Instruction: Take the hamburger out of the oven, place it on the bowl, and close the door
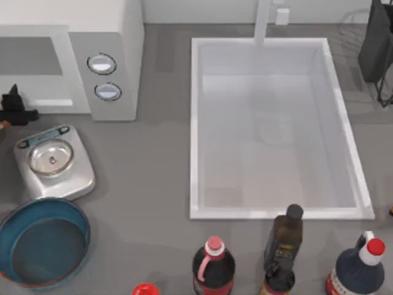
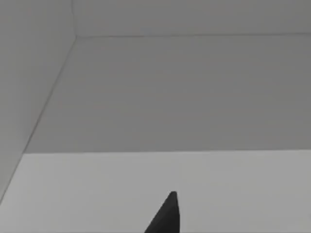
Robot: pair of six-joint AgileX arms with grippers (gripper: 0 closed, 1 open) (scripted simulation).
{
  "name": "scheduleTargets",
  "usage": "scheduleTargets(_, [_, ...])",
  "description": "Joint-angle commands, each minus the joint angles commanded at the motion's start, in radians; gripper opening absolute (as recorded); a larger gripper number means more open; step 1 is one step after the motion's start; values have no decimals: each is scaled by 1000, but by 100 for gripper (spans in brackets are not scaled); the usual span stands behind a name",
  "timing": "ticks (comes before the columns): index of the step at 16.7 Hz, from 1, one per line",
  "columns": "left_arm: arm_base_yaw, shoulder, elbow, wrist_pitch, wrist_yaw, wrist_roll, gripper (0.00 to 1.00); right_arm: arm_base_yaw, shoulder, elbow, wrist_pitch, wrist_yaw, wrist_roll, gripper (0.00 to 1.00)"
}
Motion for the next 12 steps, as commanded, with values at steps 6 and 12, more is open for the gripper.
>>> scheduleTargets(6, [12,-19,-82,46,10,4,0,0,0,0,0,0,0,100])
scheduleTargets(12, [9,-59,-68,6,6,3,0,0,0,0,0,0,0,100])
